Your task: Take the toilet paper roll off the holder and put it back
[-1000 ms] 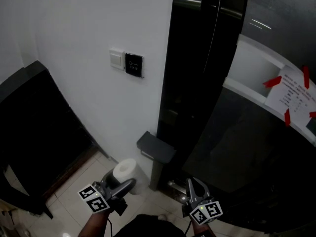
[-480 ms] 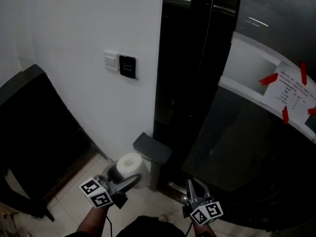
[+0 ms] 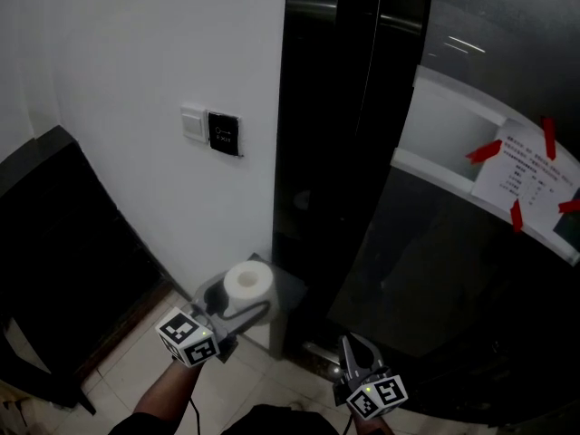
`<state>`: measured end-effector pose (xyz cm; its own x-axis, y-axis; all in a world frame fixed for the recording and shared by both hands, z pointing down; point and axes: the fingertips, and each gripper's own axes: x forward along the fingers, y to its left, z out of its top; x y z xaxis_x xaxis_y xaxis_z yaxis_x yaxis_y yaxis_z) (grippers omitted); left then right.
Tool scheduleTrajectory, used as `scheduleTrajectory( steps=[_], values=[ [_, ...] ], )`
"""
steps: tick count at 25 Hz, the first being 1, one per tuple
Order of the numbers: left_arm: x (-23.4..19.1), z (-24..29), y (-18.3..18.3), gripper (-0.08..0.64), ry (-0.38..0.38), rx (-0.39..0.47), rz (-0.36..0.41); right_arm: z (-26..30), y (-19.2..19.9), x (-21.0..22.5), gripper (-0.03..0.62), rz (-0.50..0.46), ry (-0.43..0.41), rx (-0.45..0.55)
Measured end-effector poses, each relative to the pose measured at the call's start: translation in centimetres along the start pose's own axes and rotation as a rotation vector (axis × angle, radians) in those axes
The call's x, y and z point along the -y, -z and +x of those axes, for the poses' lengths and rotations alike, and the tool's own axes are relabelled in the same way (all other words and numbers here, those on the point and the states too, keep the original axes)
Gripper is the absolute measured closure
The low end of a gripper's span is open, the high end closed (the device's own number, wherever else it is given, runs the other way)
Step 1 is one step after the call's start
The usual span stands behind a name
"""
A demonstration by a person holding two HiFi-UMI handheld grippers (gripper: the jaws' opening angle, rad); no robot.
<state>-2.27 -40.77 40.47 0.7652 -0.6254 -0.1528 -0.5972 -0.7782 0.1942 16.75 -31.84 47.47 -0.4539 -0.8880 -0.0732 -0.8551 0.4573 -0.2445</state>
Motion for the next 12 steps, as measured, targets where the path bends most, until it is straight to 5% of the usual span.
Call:
scheduleTrajectory(
  steps=[7,12],
  values=[
    [-3.4,3.2,0.5,0.141,-0.1,0.022,-0.111,-0.1,0.5,1.1,0.578,0.017,0.011,-0.008],
    [-4.1,5.3,0.7,0.141,-0.111,0.021,-0.054,-0.5,0.3,2.6,0.578,0.026,0.043,-0.002]
  ],
)
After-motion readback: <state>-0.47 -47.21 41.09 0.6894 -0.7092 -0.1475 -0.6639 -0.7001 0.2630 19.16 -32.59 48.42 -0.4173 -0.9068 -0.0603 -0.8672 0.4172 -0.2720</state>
